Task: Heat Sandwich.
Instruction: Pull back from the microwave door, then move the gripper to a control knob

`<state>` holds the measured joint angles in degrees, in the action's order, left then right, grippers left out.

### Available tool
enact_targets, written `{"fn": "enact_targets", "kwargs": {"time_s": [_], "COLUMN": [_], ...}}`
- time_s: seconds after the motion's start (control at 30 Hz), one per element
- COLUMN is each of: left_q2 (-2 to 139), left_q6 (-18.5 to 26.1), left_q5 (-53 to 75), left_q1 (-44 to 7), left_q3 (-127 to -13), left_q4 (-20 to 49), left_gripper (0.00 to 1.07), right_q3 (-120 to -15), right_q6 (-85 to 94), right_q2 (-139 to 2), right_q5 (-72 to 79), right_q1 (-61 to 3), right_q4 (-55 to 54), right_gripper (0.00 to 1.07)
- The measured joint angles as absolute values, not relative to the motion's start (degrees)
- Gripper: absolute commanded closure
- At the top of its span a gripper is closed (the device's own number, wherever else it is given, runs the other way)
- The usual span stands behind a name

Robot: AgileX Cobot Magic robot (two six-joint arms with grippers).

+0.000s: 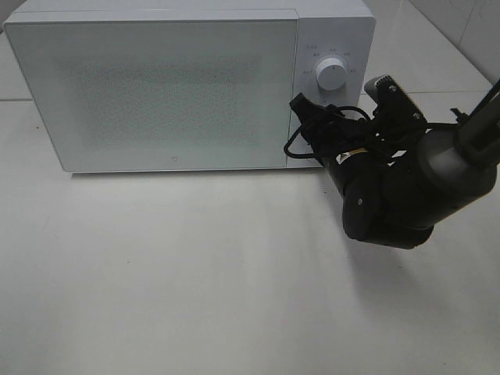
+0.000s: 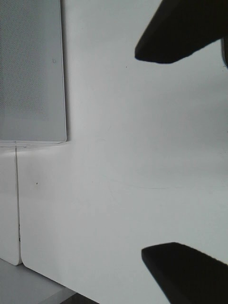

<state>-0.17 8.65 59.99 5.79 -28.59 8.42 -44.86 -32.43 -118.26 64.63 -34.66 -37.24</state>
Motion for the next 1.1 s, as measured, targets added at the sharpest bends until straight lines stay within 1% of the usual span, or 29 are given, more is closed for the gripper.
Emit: {"fn": "enact_targets", "kwargs": {"time_s": [0.2,0.33,0.43,0.5,0.53,0.63,0.93,1.1], "left_q2": [-0.17,-0.17,-0.17,-0.17,-0.17,-0.17,-0.17,-0.17], "left_q6": [8.65,8.65,8.65,8.65,8.65,8.65,8.65,8.65], "left_q5": [59.99,59.99,59.99,59.99,59.99,59.99,59.99,59.99], "left_q1": [5.79,5.79,5.79,5.79,5.79,5.79,5.79,5.79], "left_q3": [-28.59,-28.59,-28.59,-28.59,-28.59,-28.59,-28.59,-28.59], "left_q4": [8.42,8.42,8.42,8.42,8.42,8.42,8.42,8.42], "left_gripper": [0.09,0.09,0.09,0.09,0.09,0.09,0.09,0.09], "right_q3": [-44.81,-44.81,-44.69,-44.63,-44.63,-44.63,-44.52,-44.46], "right_q6": [-42.57,-55.52,-59.59,-66.46,-66.46,-74.08,-88.18,-89.15], "right_q2": [-118.26,-118.26,-118.26,-118.26,-118.26,-118.60,-118.72,-118.72], "right_q5": [64.57,64.63,64.74,65.09,65.09,65.89,66.52,66.69], "right_q1": [-34.55,-34.55,-34.55,-34.55,-34.55,-34.55,-34.55,-34.55], "right_q4": [-36.78,-36.78,-36.78,-36.67,-36.67,-36.55,-36.50,-36.38], "right_gripper": [0.95,0.95,0.95,0.95,0.95,0.95,0.95,0.95]}}
